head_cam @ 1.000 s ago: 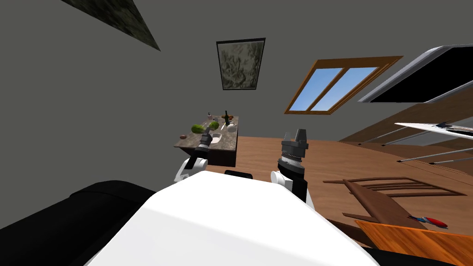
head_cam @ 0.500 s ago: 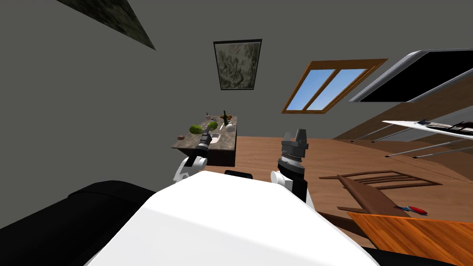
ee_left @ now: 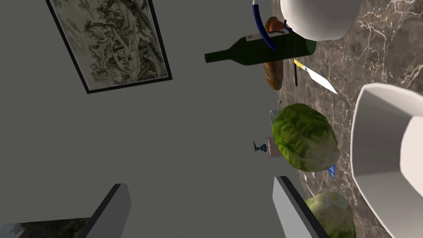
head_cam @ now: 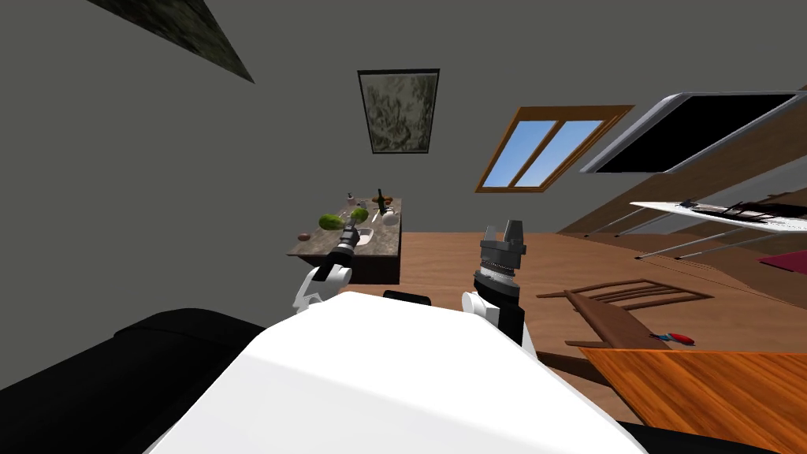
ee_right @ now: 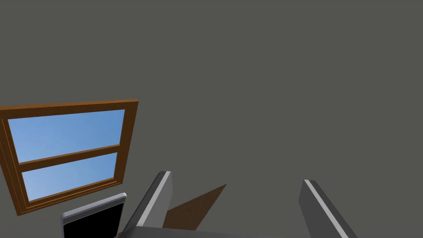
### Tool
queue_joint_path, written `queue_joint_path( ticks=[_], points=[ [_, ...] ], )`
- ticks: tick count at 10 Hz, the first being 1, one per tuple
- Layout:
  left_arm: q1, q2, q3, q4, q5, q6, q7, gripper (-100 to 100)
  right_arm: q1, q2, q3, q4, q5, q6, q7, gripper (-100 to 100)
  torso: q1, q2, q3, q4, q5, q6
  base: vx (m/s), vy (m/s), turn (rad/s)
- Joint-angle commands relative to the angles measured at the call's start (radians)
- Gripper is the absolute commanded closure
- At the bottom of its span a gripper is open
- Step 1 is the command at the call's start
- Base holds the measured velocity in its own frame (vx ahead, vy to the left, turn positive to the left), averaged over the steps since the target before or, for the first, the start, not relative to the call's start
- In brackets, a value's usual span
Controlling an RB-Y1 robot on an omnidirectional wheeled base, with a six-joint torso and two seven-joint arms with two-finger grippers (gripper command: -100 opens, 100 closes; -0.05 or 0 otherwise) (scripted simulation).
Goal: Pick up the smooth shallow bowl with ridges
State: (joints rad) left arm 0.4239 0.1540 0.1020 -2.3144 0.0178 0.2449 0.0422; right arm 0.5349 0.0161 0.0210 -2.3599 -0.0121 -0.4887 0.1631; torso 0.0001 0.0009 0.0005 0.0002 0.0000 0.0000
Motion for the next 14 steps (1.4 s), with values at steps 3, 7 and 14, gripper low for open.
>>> queue_joint_path(
  ticks=[3,7,14],
  points=[
    [-0.009,0.0,0.022,-0.009,0.001,0.087,0.014,-100,0.0,0.0,0.0,0.0,0.0,0.0,0.0,0,0.0,0.0,0.0,0.0,0.0,0.0,-0.01,0.003,-0.066],
    [-0.022,-0.001,0.051,-0.013,0.003,0.187,0.03,-100,0.0,0.0,0.0,0.0,0.0,0.0,0.0,0,0.001,0.0,0.0,0.0,0.0,0.0,-0.01,0.007,-0.074],
    [-0.046,0.0,0.113,-0.006,0.015,0.365,0.061,-100,0.0,0.0,0.0,0.0,0.0,0.0,0.0,0,0.002,0.0,0.0,0.0,0.0,0.0,-0.012,0.016,-0.088]
  ],
)
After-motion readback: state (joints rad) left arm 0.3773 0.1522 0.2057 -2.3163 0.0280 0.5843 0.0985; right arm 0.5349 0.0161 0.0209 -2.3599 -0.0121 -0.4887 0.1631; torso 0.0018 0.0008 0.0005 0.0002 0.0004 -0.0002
